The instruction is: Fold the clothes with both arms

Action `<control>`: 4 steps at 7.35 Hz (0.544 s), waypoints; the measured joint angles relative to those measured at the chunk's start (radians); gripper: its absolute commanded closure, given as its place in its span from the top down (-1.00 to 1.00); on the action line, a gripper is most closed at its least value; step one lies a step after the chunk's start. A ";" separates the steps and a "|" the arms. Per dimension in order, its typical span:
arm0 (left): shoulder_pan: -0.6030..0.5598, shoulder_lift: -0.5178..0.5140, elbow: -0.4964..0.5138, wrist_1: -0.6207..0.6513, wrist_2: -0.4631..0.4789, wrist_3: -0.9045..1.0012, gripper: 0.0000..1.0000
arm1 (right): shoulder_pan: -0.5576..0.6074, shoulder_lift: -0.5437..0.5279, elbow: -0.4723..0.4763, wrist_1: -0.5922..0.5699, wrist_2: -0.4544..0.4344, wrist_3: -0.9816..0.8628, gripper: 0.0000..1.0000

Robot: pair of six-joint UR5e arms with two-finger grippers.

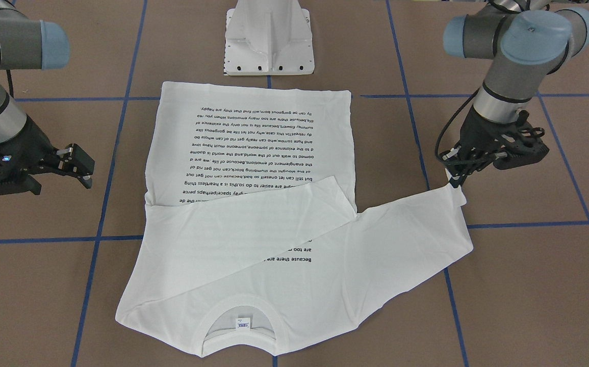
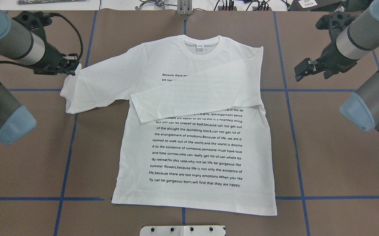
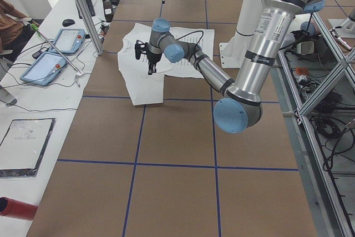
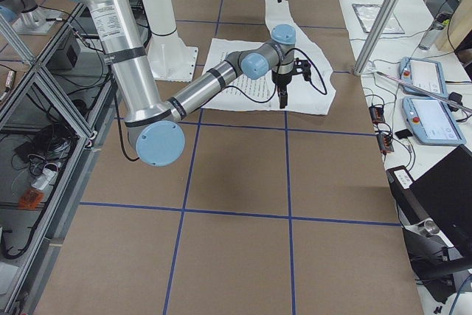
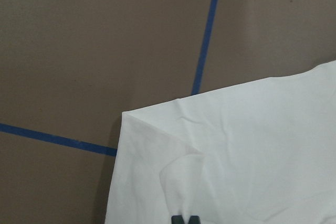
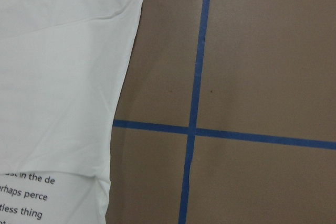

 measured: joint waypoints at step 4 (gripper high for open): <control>-0.003 -0.431 0.224 -0.048 -0.151 -0.287 -1.00 | 0.005 -0.169 0.085 0.002 0.014 -0.089 1.00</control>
